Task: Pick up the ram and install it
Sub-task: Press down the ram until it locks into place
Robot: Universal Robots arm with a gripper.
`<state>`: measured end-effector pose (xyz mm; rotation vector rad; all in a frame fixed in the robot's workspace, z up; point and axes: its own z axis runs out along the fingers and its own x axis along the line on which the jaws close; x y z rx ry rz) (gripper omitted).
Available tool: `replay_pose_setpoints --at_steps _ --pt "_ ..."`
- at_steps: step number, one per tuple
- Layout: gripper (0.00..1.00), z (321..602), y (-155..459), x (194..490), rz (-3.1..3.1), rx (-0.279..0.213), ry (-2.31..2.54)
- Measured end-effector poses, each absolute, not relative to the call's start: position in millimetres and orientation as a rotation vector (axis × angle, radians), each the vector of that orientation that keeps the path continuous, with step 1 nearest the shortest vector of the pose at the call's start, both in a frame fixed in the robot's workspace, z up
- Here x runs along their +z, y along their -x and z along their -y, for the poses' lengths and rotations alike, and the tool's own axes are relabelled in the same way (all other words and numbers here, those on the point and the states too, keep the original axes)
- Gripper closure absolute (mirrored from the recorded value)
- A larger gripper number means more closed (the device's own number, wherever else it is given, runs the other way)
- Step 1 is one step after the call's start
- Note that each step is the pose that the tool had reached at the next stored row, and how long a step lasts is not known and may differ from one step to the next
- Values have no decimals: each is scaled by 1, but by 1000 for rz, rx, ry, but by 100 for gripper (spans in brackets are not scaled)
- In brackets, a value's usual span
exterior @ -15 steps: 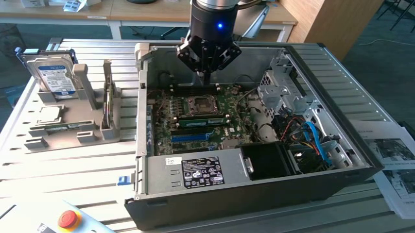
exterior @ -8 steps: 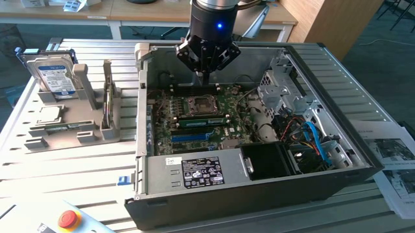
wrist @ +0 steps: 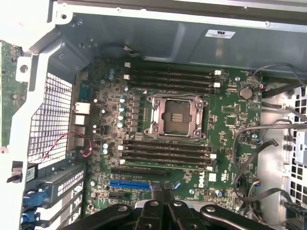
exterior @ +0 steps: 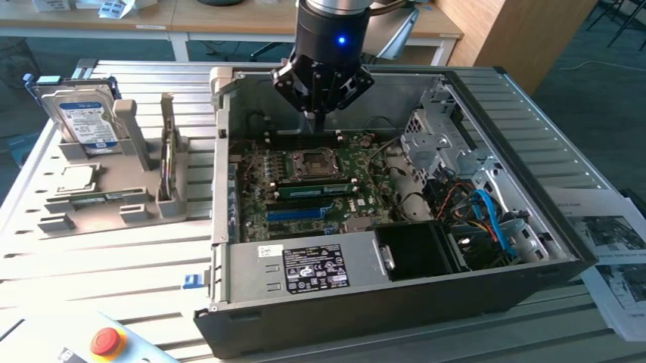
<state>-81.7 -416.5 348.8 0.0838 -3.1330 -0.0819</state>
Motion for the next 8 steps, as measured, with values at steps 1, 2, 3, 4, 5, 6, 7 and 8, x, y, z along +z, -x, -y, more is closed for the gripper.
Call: replay_pose_setpoints --at_steps 1,2,3,4,5,6,7,8 --pt "90 417 82 349 3133 -82 -78" --pt "90 416 82 349 3132 -82 -73" --pt "90 417 82 349 3132 -82 -71" --pt "90 417 82 349 3132 -82 -71" --pt "90 416 82 349 3132 -82 -71" --pt "90 416 82 349 3132 -82 -71" --pt "90 416 82 349 3132 -82 -71" --pt "90 417 82 349 3132 -82 -71"
